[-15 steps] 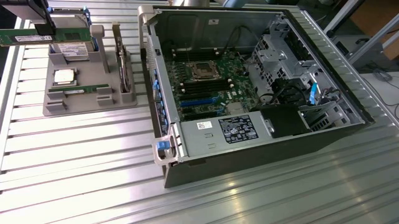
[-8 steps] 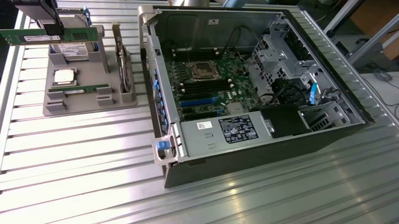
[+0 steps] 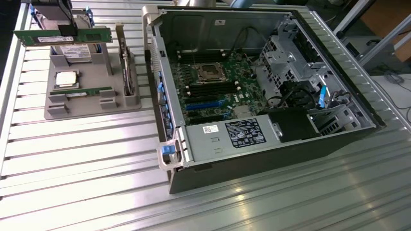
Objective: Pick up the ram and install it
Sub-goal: 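Pick up the ram and move it above insertion slot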
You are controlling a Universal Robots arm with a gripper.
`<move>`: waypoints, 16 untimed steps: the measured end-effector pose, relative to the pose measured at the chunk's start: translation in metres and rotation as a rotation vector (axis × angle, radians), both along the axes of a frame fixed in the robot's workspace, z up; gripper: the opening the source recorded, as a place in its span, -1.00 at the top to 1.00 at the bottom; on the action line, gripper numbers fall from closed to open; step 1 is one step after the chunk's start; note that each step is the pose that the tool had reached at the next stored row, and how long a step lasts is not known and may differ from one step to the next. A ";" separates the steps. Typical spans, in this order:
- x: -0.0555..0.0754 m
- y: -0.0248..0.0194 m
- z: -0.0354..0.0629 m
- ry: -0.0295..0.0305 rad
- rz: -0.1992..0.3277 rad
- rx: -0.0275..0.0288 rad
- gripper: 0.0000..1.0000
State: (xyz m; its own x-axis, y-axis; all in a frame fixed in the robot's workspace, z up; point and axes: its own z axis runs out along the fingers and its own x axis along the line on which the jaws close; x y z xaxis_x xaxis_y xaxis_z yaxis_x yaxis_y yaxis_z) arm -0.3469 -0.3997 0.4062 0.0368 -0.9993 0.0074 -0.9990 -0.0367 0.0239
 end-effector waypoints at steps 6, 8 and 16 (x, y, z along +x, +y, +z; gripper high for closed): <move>0.010 0.0000 0.0000 0.0000 0.000 -0.0004 0.76; 0.016 0.0000 0.0000 0.0000 0.000 -0.0006 0.76; 0.028 0.0000 0.0000 0.0000 0.000 -0.0007 0.76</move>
